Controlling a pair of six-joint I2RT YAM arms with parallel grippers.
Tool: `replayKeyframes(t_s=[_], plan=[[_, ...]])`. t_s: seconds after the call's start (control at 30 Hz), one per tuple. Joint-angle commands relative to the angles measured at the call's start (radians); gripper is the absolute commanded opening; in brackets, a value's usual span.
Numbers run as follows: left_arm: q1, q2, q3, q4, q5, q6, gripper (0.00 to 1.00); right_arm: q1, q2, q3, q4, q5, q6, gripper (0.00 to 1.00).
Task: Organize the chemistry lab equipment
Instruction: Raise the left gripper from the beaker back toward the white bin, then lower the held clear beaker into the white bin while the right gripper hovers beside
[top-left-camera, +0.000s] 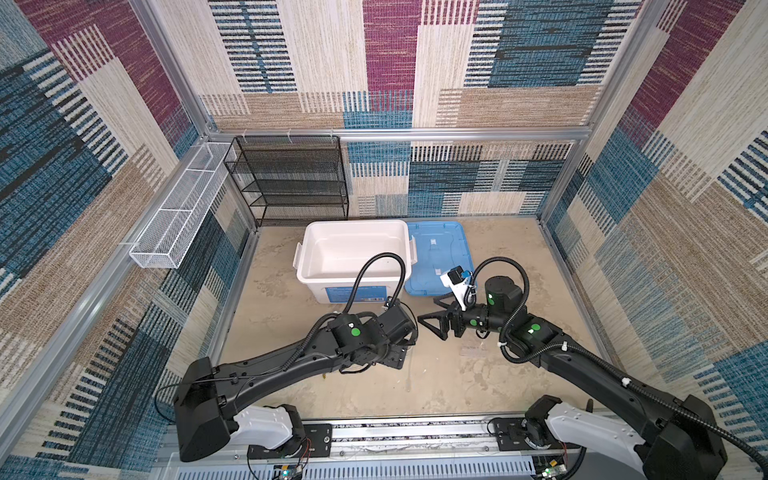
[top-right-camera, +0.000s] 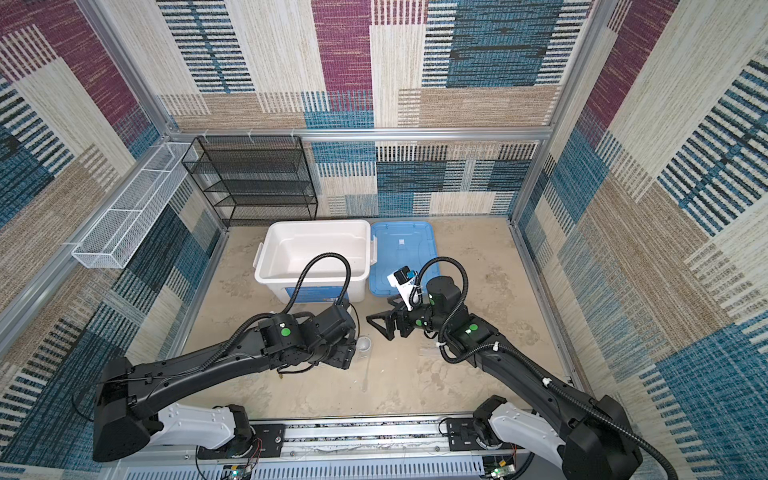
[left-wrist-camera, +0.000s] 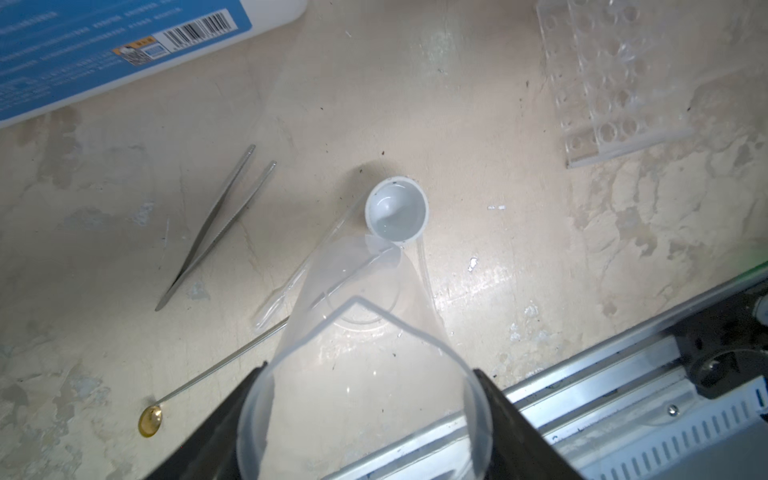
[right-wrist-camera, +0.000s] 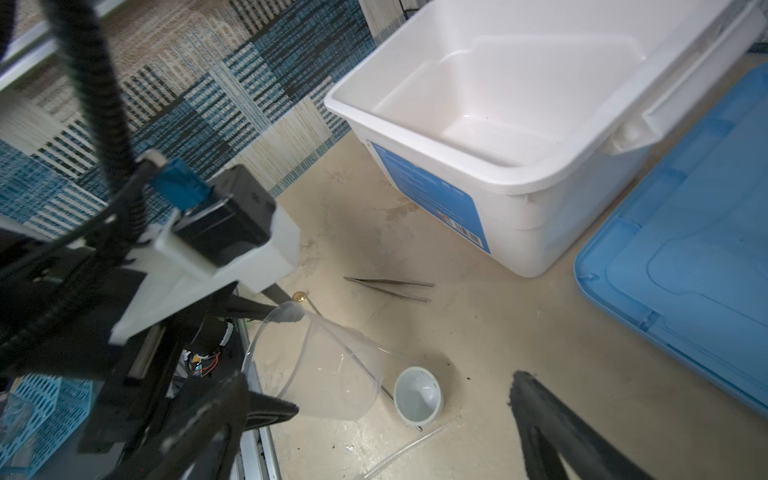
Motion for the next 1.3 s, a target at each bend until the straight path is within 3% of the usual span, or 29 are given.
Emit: replayKeyframes(t_s=[0.0,0.17,0.3,0.63,0.73,0.83,1.0,1.27], plan=[[0.047,-0.048,0.016,-0.052,0.000,0.026,0.73,0.000,-0.033,0.023,0.045,-0.072,-0.019,0.99],[0.197,-0.119,0.085,-0.086,0.073,0.116,0.71,0.001,-0.005,0.110,0.063,-0.083,-0.008,0.99],[0.328,-0.104,0.244,-0.143,0.095,0.222,0.70,0.001,0.058,0.203,0.114,-0.064,0.045,0.99],[0.647,0.164,0.590,-0.154,0.260,0.401,0.71,0.001,0.286,0.446,0.110,0.019,0.059,0.99],[0.706,0.251,0.669,-0.141,0.281,0.417,0.69,0.002,0.338,0.482,0.125,0.042,0.061,0.99],[0.736,0.347,0.751,-0.155,0.191,0.456,0.69,0.001,0.419,0.556,0.087,0.065,0.056,0.99],[0.794,0.484,0.831,-0.143,0.174,0.480,0.69,0.007,0.554,0.667,0.056,0.097,0.065,1.00],[0.869,0.671,0.932,-0.133,0.149,0.501,0.68,0.061,0.775,0.897,-0.110,0.209,0.007,1.00]])
